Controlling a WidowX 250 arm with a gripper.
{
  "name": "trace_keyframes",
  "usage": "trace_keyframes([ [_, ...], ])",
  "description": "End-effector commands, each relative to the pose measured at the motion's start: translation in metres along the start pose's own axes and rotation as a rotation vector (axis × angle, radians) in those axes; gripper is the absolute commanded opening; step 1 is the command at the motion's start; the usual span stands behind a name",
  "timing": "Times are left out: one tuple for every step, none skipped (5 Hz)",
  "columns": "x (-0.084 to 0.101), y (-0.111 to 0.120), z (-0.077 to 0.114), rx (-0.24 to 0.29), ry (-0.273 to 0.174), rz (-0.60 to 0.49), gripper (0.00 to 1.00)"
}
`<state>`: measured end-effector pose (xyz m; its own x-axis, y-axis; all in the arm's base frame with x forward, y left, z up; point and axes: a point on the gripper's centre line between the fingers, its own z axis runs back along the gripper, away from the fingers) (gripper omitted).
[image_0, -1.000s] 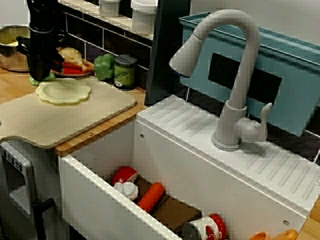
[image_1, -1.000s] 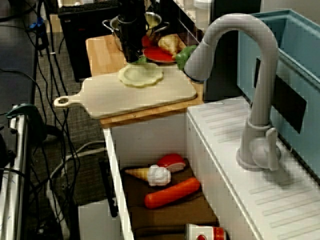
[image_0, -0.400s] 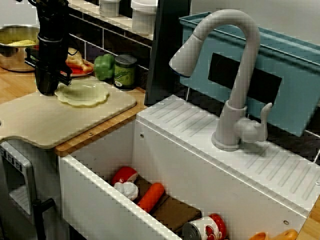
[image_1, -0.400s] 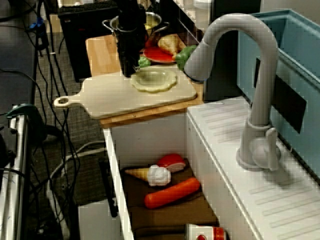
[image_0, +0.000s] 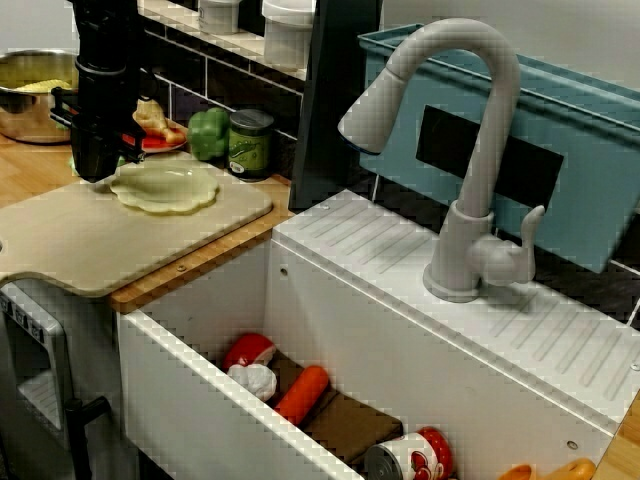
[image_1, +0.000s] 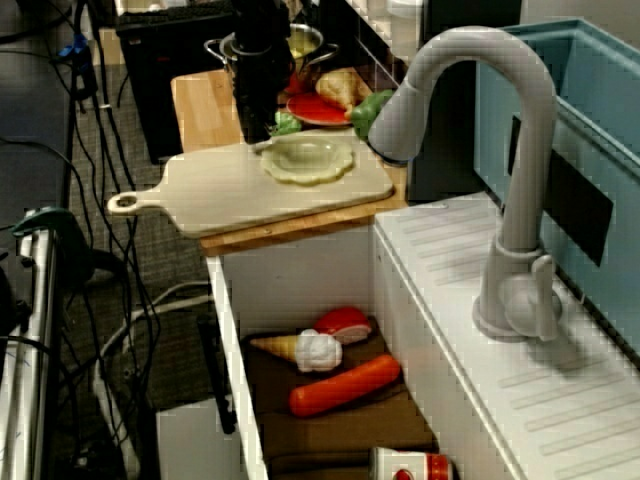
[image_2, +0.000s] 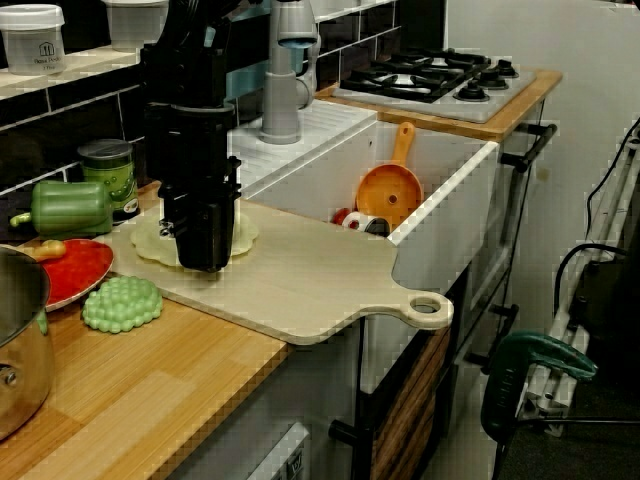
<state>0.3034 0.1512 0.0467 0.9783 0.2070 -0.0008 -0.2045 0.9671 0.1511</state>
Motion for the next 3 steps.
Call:
trace_keyframes([
  [0.009, 0.015, 0.036, -0.012, -0.071, 0.024, 0.00],
  [0.012, 0.016, 0.044, -0.027, -0.070, 0.031, 0.00],
  [0.017, 0.015, 0.053, -0.056, -0.071, 0.048, 0.00],
])
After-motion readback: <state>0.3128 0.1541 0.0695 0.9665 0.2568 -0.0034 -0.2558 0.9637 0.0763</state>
